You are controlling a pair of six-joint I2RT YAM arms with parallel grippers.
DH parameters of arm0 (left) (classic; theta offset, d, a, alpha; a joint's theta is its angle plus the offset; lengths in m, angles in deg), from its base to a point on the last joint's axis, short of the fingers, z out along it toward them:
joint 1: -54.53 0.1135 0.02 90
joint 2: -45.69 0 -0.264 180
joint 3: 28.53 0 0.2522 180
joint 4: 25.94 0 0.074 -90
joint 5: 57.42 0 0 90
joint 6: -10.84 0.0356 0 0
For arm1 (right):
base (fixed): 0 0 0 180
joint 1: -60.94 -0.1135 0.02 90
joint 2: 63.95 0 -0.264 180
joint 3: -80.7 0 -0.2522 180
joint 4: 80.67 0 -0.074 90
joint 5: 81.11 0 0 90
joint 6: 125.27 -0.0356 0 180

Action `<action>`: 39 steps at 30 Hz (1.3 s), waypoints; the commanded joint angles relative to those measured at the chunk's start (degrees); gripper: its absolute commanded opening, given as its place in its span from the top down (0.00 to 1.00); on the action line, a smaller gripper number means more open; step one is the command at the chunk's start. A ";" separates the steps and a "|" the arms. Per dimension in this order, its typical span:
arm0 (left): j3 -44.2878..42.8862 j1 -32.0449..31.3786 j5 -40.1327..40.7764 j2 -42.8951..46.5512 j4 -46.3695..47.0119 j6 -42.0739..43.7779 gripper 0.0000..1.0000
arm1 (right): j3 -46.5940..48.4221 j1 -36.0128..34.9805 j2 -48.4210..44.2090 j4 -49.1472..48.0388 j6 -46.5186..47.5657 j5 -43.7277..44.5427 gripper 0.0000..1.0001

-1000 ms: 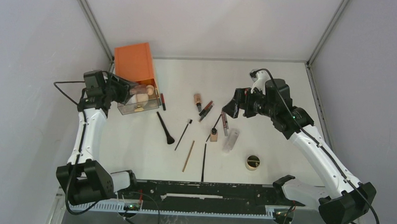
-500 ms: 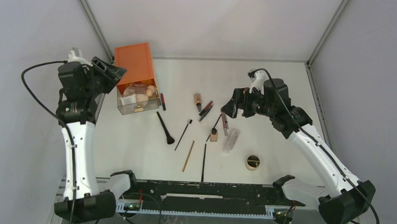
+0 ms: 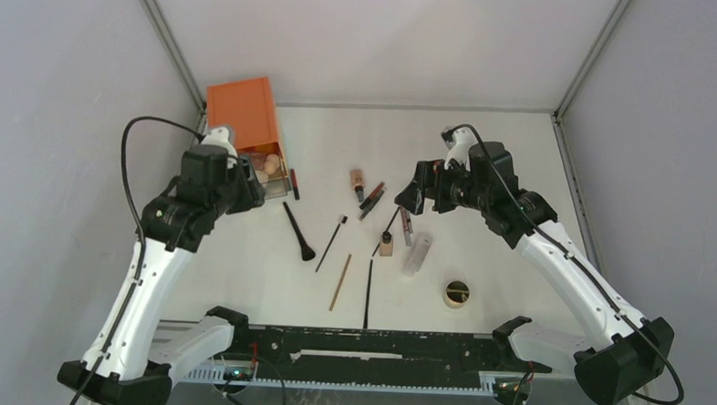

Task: Organize the makeup
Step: Close the drawer in the storage box.

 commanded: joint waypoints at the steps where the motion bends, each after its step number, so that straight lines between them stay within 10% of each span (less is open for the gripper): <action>1: 7.51 -1.19 14.18 2.56 0.20 -1.08 0.46 | 1.12 -0.94 1.34 -3.55 -0.52 0.01 0.00; 39: -3.14 10.49 2.81 -21.94 33.48 9.75 0.52 | -0.91 -3.29 -1.53 -0.44 -0.01 4.70 0.00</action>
